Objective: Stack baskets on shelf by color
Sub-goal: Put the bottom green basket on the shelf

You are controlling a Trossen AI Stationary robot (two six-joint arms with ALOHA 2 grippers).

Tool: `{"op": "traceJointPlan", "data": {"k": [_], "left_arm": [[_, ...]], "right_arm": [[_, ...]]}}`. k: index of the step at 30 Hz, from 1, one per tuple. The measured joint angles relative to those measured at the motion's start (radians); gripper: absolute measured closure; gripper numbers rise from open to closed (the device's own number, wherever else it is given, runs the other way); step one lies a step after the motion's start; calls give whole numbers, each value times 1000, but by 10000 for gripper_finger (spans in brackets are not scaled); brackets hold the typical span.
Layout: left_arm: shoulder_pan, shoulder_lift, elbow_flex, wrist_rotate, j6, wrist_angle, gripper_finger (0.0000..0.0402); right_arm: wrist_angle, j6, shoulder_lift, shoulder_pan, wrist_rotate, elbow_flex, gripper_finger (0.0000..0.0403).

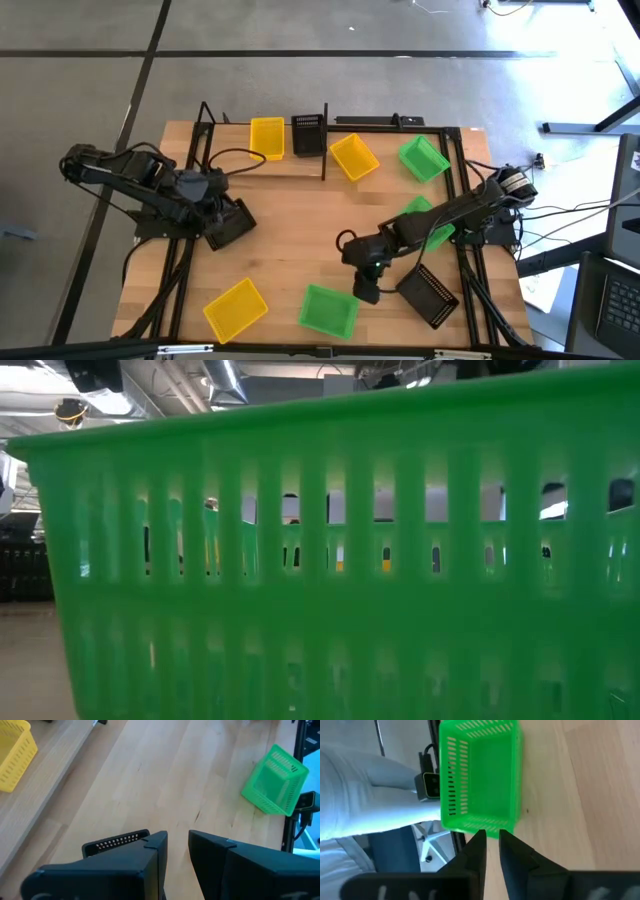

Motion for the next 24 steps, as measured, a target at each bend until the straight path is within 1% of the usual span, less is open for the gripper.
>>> {"op": "traceJointPlan", "data": {"k": [2, 4, 7, 9, 11, 13, 16, 19, 24], "left_arm": [[-3, 0, 0, 0, 0, 0, 331], [-5, -1, 0, 1, 1, 0, 331], [-5, -5, 0, 3, 5, -1, 331], [-5, -4, 0, 4, 8, -1, 331], [-5, -5, 0, 4, 19, -1, 331], [-5, -5, 0, 4, 24, -1, 331], [-5, -5, 0, 4, 24, -1, 331], [-5, -4, 0, 4, 25, -3, 331], [-5, -5, 0, 5, 25, -5, 331]], "right_arm": [[9, 18, 18, 0, 0, -1, 349], [56, 14, 41, 0, 1, -1, 339], [147, -45, 68, 0, -6, -1, 329], [175, -92, 85, 1, -15, -1, 335], [183, -111, 102, 8, -16, -1, 350], [176, -108, 111, 13, -17, -2, 362], [165, -61, 127, 15, -18, -2, 366], [152, -36, 145, 14, -17, -2, 357], [152, 3, 168, 12, -16, -2, 321]]}}
